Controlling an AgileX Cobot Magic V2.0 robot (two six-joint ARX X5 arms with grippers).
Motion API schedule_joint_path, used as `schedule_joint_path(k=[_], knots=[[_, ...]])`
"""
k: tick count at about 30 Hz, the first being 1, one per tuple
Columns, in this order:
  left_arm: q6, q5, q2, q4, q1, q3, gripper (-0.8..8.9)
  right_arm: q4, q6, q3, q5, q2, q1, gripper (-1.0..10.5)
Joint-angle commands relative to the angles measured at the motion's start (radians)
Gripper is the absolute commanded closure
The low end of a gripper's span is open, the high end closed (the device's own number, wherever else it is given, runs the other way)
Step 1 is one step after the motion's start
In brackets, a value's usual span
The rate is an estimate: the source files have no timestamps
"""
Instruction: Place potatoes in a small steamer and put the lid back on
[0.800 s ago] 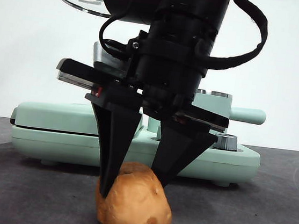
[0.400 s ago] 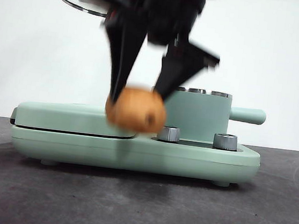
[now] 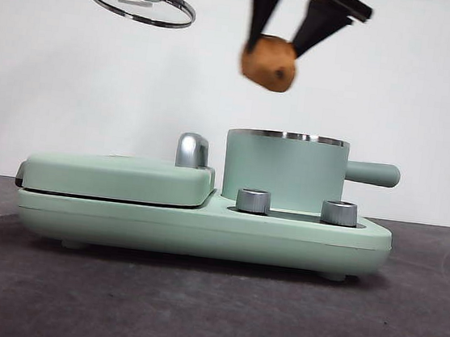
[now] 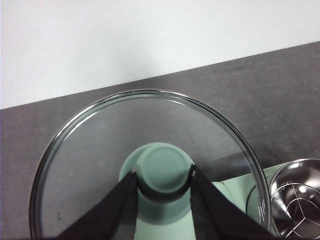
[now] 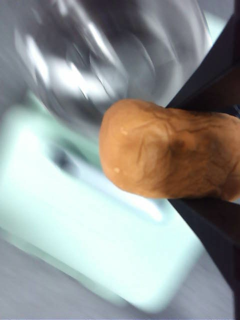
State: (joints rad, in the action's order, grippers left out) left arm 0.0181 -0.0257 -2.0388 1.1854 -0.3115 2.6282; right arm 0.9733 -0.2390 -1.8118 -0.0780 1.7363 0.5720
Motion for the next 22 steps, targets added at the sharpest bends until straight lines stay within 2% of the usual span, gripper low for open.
schedule_joint_path(k=[1,10,22], knots=[[0.002,0.0,0.005,-0.026,-0.002,0.043,8.08,-0.02,0.039,-0.018,-0.003,0.028,-0.049,7.8],[0.002,0.0,0.005,-0.026,-0.009,0.043,8.08,-0.113,0.057,-0.018,-0.088,0.125,-0.157,7.8],[0.002,0.0,0.005,-0.027,-0.014,0.043,8.08,-0.095,0.072,-0.018,-0.09,0.247,-0.155,7.8]])
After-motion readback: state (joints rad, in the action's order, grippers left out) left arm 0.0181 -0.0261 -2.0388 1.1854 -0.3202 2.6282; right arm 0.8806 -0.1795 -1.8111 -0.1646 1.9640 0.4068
